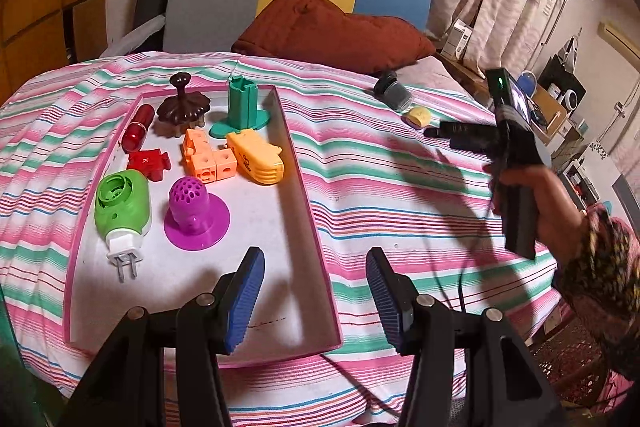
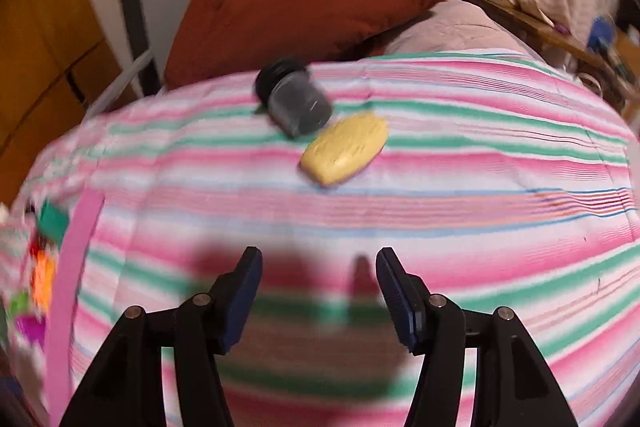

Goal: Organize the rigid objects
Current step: 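Move the right tool to the yellow soap bar and grasp it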

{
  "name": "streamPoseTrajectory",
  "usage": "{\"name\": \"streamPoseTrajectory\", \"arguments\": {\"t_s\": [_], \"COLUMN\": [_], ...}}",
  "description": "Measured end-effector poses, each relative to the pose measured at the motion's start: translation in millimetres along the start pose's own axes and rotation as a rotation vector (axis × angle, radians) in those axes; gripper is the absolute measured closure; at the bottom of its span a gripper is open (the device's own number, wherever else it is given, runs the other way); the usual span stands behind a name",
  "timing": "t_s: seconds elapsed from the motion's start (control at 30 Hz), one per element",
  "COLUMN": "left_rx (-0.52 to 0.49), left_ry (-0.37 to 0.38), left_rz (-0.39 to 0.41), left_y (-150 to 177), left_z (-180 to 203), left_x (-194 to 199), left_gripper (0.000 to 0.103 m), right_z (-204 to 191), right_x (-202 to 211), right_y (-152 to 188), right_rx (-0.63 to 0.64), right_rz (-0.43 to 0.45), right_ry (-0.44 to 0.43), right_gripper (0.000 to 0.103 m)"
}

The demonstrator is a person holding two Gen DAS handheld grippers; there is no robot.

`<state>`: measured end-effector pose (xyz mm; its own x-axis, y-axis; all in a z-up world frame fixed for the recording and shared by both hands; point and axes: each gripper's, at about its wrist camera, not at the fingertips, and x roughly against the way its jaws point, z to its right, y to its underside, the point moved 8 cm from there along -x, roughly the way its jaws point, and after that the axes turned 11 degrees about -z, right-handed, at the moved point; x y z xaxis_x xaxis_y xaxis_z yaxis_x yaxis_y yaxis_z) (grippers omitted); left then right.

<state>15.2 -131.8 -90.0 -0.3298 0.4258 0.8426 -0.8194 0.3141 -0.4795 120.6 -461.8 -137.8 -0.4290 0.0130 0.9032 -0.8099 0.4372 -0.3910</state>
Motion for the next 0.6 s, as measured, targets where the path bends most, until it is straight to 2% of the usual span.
{"name": "streamPoseTrajectory", "arguments": {"t_s": [0.17,0.3,0.47,0.6], "left_rx": [-0.003,-0.003,0.008,0.004], "left_ry": [-0.004,-0.018,-0.025,-0.015], "left_rz": [-0.001,-0.007,-0.009,-0.023], "left_y": [-1,-3,-8,-13], "left_z": [0,-3,-9,-4], "left_x": [3,5,6,0], "left_gripper": [0.05,0.05,0.05,0.05], "right_z": [4,7,5,8], "right_x": [-18,-42,-53,-50], "right_y": [-40,-56,-65,-63], "right_rx": [-0.13,-0.181,-0.131,-0.079], "right_rz": [-0.017,-0.061,-0.05,-0.048], "right_ry": [-0.036,-0.002,0.051,0.044], "right_gripper": [0.042,0.042,0.046,0.058]}}
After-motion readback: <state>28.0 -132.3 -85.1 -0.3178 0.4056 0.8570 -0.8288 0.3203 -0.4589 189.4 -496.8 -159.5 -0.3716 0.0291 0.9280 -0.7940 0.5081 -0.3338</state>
